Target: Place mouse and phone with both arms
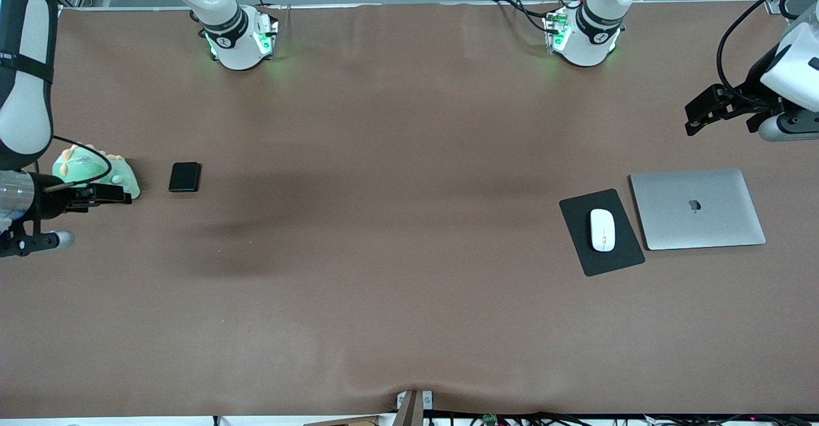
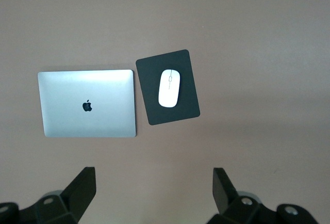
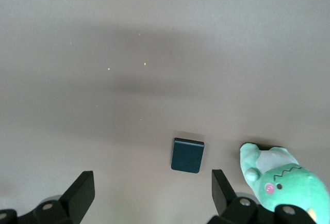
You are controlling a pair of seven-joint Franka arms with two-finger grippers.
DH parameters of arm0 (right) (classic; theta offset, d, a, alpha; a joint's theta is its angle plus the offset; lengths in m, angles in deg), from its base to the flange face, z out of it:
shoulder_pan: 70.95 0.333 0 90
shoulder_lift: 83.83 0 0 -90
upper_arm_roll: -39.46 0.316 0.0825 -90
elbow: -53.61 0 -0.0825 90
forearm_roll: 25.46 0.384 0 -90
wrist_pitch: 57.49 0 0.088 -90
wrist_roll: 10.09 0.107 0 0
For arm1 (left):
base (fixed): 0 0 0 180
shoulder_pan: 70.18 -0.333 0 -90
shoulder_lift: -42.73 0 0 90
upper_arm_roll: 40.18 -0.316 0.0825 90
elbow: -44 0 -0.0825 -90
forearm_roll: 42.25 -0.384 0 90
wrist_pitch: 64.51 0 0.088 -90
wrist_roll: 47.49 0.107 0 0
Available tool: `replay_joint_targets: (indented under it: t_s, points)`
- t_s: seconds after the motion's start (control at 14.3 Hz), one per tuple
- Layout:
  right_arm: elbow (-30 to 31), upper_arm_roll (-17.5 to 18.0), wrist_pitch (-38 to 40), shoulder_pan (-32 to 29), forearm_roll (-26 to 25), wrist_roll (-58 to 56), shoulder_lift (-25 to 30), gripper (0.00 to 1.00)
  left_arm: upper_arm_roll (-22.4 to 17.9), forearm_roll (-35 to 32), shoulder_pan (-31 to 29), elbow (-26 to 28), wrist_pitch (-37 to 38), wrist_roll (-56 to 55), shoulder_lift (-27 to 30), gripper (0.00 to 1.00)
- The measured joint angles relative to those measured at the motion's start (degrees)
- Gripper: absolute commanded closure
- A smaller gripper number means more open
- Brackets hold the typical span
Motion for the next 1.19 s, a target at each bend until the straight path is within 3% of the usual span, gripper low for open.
replay_joint_targets:
  t_s: [0.21,0.35,0.49,0.84,1.19]
  points:
    - [-7.03,2.95,3.90,-3.51,0.00,-0.01,0.06,0.00,0.00,-0.04,-0.02,-0.02,0.04,1.42,0.07,0.00]
    - [-9.41,6.86,6.20,-7.52,-0.02,-0.01,0.85,0.00,-0.04,-0.08,-0.16,-0.11,0.40,3.33,0.40,0.00]
    - [-10.68,8.18,8.97,-9.70,-0.02,-0.01,1.43,0.00,-0.05,-0.08,-0.52,-0.39,1.08,3.94,0.72,0.00]
    - [-11.97,7.47,14.02,-8.61,-1.22,0.82,7.71,0.00,-0.05,-0.08,-0.70,-0.65,1.54,4.07,0.94,0.00]
    - [-7.72,5.71,14.91,-7.04,-1.70,2.76,14.40,0.00,0.09,-0.08,-0.67,-1.83,1.57,1.40,0.95,0.00]
